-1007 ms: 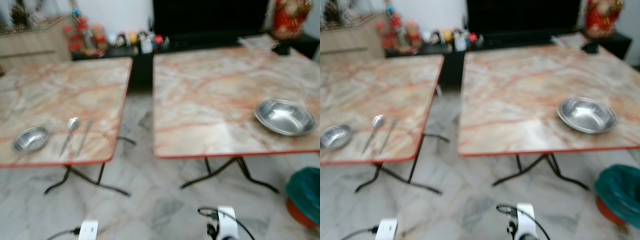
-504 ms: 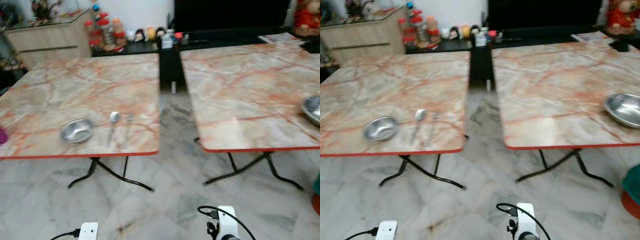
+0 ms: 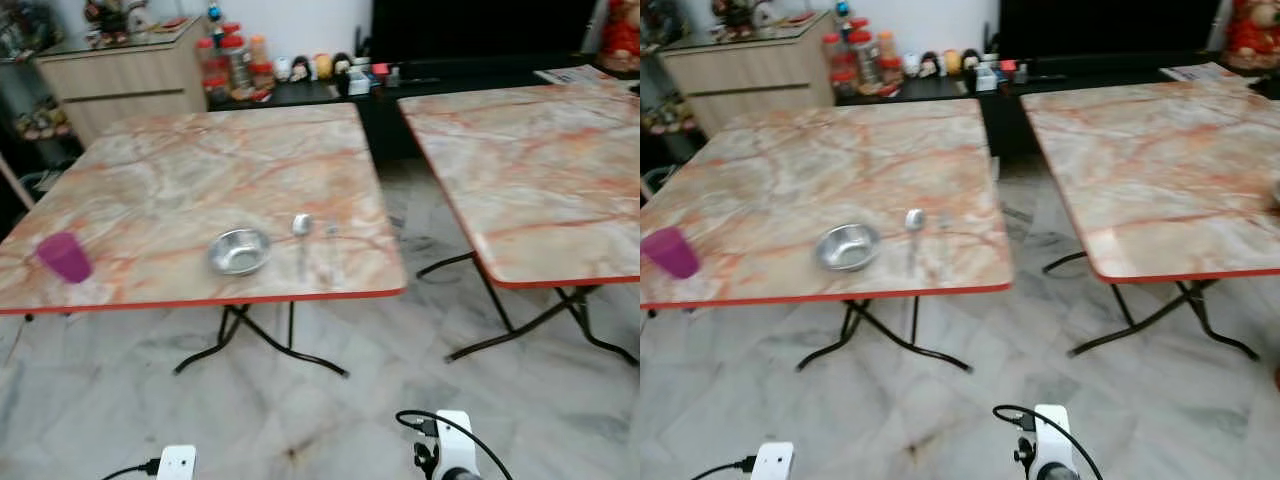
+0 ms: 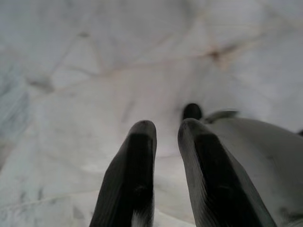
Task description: Setting the table
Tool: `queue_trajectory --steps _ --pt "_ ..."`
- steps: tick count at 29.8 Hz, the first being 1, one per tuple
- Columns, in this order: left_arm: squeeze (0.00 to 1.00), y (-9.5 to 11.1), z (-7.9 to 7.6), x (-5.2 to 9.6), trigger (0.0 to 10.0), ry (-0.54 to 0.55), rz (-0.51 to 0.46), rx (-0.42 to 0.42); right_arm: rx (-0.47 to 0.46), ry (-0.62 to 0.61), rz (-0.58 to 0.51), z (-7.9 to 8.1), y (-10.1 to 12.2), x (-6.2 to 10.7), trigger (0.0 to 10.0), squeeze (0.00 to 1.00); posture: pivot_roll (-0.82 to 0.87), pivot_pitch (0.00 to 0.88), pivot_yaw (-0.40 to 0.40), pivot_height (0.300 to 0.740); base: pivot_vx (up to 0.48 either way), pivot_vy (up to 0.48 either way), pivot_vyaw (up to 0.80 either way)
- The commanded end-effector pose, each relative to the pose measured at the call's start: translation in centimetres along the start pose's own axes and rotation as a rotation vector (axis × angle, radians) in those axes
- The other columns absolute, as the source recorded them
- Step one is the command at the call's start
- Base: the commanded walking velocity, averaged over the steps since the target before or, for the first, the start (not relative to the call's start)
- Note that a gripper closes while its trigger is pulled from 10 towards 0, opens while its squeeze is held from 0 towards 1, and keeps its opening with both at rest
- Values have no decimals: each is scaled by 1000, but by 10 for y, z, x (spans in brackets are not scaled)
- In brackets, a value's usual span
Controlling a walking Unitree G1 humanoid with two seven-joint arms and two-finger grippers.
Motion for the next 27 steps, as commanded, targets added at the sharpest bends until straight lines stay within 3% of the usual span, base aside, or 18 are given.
queue_trajectory --steps 1,11,17,27 --pt "0 1 4 0 10000 11 0 -4 -4 4 -11 2 5 -1 10000 0 82 9 50 740 0 480 0" --pt "0 1 3 0 10000 12 -2 -5 -5 7 -14 3 5 -1 10000 0 82 10 50 740 0 480 0" --pt "0 -1 3 0 10000 15 2 -28 -17 4 -13 3 4 -1 10000 0 88 10 53 740 0 0 0" --pt "0 1 4 1 10000 20 -23 5 -23 6 -13 3 4 -1 10000 0 96 9 50 740 0 0 0"
Point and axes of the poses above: a point about 5 cm out from each wrist's last joint towards the gripper, its own x axis pointing back from the gripper into the wrist, its own y axis along the axis of the wrist's last joint, z = x × y, the point moved 3 cm from there along -x, pointing out of the wrist towards the gripper, and after that the axes turned 2 degrees about -x, right-handed, at the moved point
